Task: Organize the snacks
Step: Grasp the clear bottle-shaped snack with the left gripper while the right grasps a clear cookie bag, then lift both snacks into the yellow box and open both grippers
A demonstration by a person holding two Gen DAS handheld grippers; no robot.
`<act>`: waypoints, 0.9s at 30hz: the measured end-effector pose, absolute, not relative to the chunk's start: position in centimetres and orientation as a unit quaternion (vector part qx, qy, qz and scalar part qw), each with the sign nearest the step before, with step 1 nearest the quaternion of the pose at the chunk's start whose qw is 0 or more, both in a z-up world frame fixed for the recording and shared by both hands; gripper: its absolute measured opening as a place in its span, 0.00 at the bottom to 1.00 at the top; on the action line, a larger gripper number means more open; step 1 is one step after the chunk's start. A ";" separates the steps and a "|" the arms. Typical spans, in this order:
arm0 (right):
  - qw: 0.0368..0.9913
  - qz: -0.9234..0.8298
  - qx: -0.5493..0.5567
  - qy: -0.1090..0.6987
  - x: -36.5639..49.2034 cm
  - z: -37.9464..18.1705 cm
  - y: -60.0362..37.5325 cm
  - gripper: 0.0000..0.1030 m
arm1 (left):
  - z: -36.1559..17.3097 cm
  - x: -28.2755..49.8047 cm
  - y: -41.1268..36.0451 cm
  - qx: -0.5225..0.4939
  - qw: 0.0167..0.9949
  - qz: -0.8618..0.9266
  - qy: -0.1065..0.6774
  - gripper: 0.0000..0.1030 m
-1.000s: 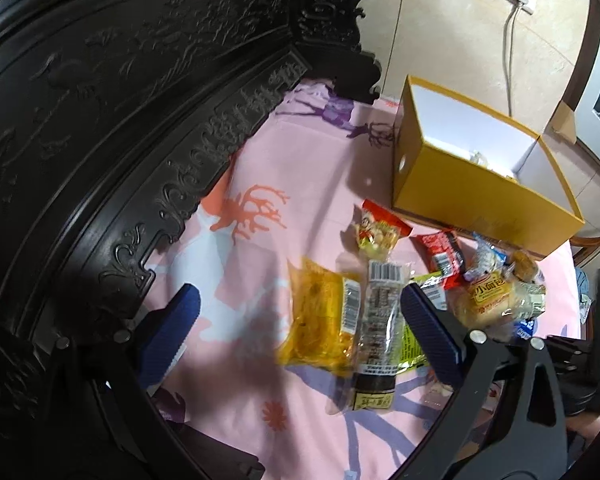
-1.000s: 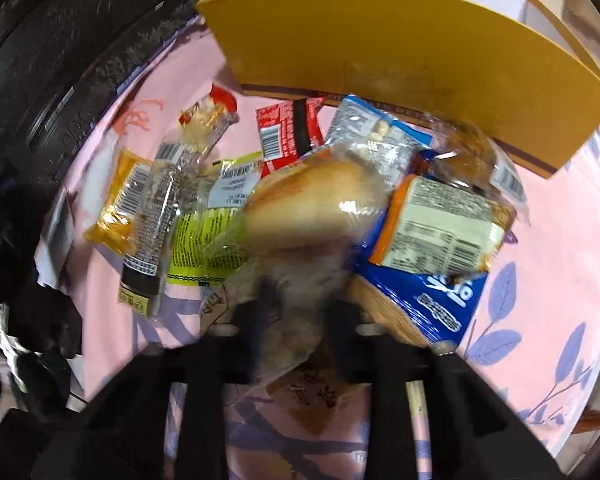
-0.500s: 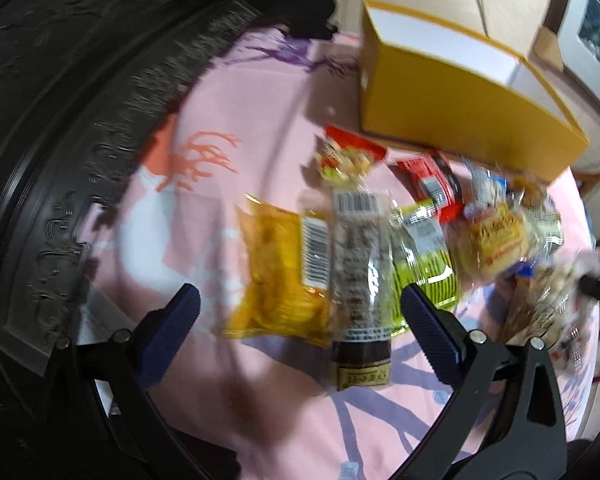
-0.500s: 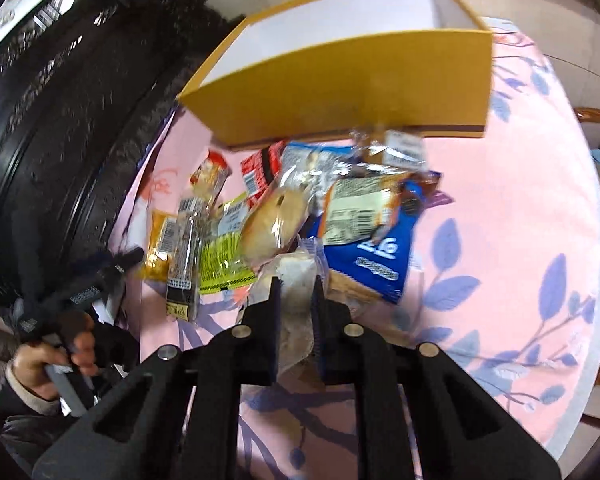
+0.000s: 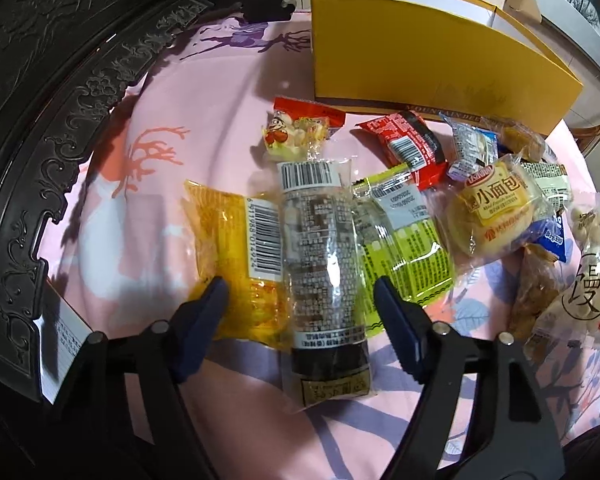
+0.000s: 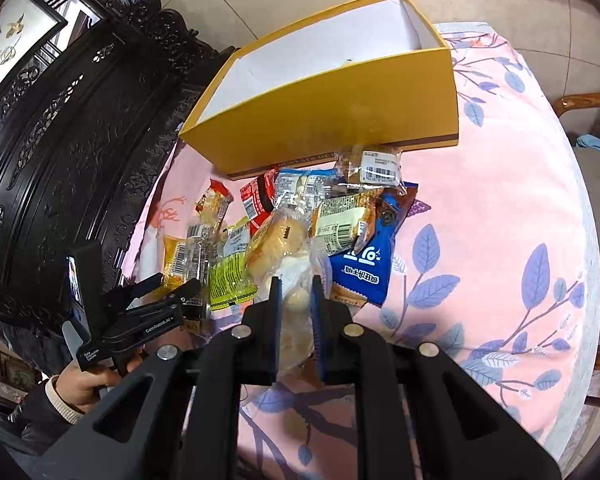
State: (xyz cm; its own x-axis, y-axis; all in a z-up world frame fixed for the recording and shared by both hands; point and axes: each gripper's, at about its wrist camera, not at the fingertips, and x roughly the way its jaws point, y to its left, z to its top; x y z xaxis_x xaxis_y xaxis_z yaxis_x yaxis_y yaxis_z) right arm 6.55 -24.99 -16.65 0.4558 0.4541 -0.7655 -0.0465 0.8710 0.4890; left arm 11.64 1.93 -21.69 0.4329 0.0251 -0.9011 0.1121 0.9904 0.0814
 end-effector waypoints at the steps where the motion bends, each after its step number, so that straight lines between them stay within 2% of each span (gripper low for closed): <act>1: 0.827 0.151 0.206 0.501 6.6 -16.8 -25.0 0.13 | -21.8 11.6 1.5 0.081 0.843 -0.023 0.531 0.73; 3: 0.826 0.148 0.207 0.503 6.5 -16.9 -25.1 0.13 | -21.7 11.6 0.6 0.123 0.842 -0.011 0.525 0.64; 7: 0.825 0.146 0.213 0.503 6.5 -17.0 -25.4 0.13 | -20.2 10.3 -1.0 0.145 0.860 -0.025 0.489 0.64; 13: 0.822 0.147 0.214 0.507 6.5 -17.2 -25.4 0.13 | -24.4 11.6 -0.3 0.098 0.830 -0.033 0.548 0.66; 14: 0.824 0.146 0.211 0.505 6.5 -17.1 -25.4 0.13 | -24.4 11.8 0.0 0.083 0.829 -0.038 0.551 0.64; 18: 0.824 0.144 0.215 0.504 6.5 -17.1 -25.6 0.13 | -24.2 11.8 0.8 0.033 0.825 -0.060 0.560 0.37; 21: 0.824 0.144 0.215 0.503 6.5 -17.0 -25.6 0.13 | -23.8 11.5 1.3 0.014 0.826 -0.074 0.559 0.31; 27: 0.826 0.148 0.217 0.499 6.5 -16.7 -25.6 0.13 | -22.0 10.0 2.9 -0.030 0.838 -0.079 0.539 0.30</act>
State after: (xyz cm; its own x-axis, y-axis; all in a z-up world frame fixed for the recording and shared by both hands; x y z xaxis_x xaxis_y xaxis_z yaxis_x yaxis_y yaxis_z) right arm 6.49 -25.57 -16.75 0.4592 0.4603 -0.7598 -0.0275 0.8622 0.5058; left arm 10.01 2.93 -21.95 0.4071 -0.1655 -0.8983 0.1000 0.9856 -0.1362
